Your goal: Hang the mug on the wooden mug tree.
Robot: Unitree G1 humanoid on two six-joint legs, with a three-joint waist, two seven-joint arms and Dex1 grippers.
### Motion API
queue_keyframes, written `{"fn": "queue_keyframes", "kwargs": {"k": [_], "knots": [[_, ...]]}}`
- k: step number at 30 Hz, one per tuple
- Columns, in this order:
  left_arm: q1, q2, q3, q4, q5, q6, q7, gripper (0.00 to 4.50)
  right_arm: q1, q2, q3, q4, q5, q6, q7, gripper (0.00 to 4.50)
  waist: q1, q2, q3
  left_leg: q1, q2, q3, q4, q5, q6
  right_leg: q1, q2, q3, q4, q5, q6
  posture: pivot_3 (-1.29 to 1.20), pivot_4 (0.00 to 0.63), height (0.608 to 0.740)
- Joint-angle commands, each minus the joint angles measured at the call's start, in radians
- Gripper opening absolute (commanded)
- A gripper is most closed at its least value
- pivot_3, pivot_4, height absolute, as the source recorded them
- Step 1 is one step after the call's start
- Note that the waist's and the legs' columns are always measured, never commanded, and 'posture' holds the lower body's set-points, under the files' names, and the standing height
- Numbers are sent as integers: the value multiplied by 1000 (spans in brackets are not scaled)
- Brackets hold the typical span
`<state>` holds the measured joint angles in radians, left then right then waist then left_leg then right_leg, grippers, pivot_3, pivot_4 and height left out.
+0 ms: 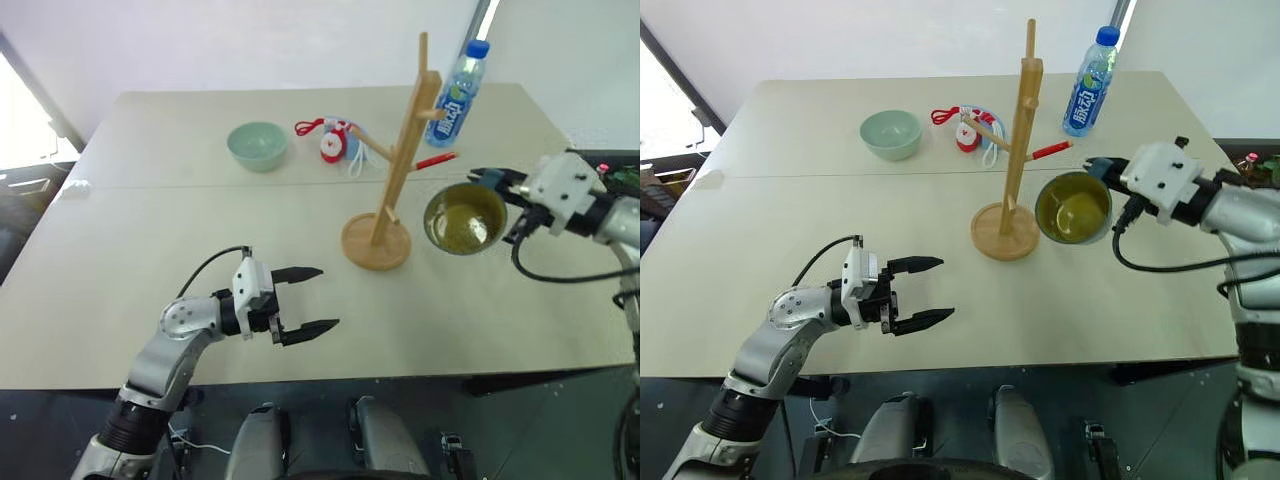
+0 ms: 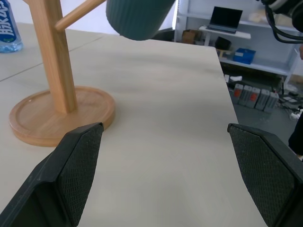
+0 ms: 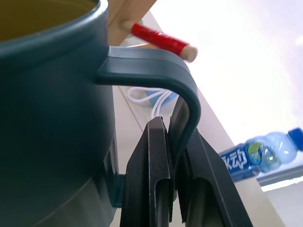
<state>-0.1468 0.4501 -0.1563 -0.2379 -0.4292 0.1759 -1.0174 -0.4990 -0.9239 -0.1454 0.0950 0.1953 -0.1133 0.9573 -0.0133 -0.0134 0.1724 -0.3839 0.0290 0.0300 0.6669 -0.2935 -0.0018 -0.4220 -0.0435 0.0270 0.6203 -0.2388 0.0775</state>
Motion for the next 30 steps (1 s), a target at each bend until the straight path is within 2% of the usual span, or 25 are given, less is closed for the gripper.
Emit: {"fn": "queue_keyframes", "kwargs": {"k": [1,10,30], "knots": [[-4,2,28,-45,-37,13,10,4500,-88,-16,19,91,-12,-50,54,40,2,0,0,0,0,0,0,0,0,0,0,0,0,0,0,0,150,740],[-31,-2,78,-137,-142,105,63,4500,-284,44,82,309,-24,-135,124,40,0,0,0,0,1,-1,0,0,0,0,-1,0,0,2,3,0,150,740],[-122,14,89,-136,-186,120,44,4500,-442,90,160,490,-82,-214,217,40,-1,0,0,0,1,0,0,0,0,-1,-2,0,0,2,2,0,150,740]]}}
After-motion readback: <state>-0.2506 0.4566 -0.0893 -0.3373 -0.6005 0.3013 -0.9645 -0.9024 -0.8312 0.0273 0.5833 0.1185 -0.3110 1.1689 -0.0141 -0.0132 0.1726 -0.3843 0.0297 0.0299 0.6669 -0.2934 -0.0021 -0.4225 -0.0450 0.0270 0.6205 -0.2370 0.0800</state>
